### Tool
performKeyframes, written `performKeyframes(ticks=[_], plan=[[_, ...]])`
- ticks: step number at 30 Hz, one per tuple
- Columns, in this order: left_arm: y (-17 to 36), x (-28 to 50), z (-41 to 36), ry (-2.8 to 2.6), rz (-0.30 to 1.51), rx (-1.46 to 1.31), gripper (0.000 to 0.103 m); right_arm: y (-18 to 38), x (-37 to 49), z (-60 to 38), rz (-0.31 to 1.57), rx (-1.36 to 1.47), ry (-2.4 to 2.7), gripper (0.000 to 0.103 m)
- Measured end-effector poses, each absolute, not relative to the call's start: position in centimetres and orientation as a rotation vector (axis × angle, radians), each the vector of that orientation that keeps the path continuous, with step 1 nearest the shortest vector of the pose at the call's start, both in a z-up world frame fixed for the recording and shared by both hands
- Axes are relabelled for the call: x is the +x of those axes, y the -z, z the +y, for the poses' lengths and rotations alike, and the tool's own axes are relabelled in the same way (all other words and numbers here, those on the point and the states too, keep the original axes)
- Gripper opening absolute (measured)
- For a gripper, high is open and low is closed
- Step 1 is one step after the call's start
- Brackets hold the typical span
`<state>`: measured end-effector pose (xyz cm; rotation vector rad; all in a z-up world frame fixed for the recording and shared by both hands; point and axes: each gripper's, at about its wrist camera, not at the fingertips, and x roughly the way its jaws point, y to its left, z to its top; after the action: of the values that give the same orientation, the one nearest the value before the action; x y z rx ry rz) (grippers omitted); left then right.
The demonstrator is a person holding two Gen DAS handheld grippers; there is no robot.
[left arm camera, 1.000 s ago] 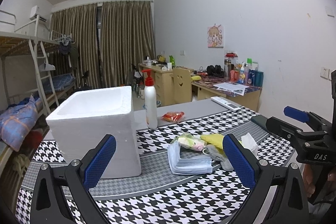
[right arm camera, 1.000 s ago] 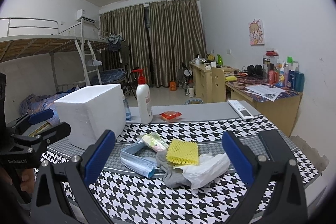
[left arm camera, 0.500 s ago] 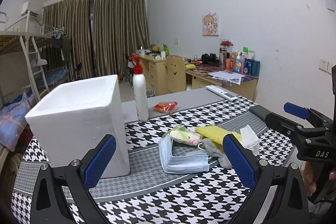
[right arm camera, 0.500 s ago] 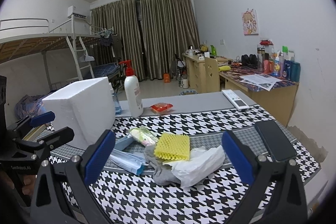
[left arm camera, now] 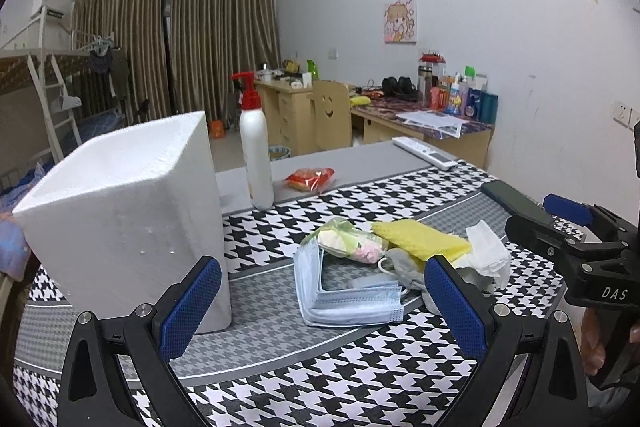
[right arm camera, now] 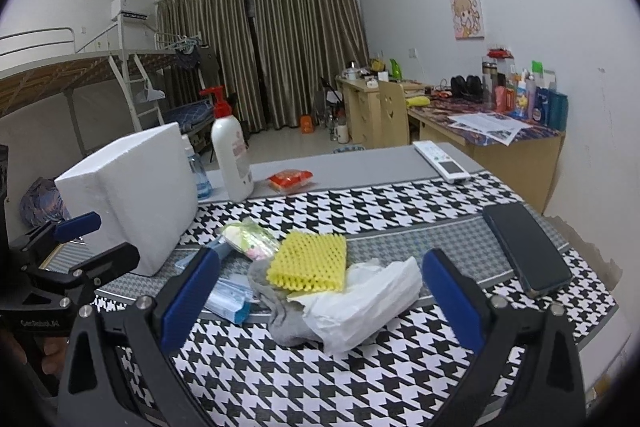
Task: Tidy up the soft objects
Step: 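Grasp the blue face mask with the left tool while the right tool grasps the white tissue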
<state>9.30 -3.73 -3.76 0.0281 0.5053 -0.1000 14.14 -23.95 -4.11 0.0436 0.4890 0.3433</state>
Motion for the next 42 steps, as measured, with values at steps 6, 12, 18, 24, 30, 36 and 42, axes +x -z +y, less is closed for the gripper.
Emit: performKeyframes(ticks=[6, 12, 18, 24, 30, 36, 42], plan=[[4.4, 10.2, -3.9, 0.101, 0.545, 0.028, 0.102, 4.8, 14.8, -24.1, 0.516, 0.04, -0.329, 0.103], [5.2, 11.5, -4.2, 0.111, 0.591, 0.031, 0.102, 5.8, 15.7, -24.7, 0.561, 0.047, -0.307, 0.103], [6.0, 13.3, -4.4, 0.102, 0.641, 0.032, 0.102, 6.7, 16.5, -25.3, 0.592, 0.052, -0.291, 0.103], [6.6, 14.4, -4.3, 0.081, 0.667, 0.018, 0.099, 7.5, 17.1, -25.3, 0.621, 0.055, -0.304, 0.103], [7.7, 15.5, -3.8, 0.061, 0.722, -0.021, 0.09, 7.8, 17.4, -25.0, 0.63, 0.045, -0.318, 0.103], [8.4, 16.2, -4.0, 0.059, 0.751, -0.023, 0.079, 7.9, 17.7, -24.9, 0.631, 0.042, -0.32, 0.103], [9.0, 16.8, -4.0, 0.062, 0.781, -0.032, 0.065, 8.1, 18.1, -24.7, 0.64, 0.039, -0.323, 0.103]])
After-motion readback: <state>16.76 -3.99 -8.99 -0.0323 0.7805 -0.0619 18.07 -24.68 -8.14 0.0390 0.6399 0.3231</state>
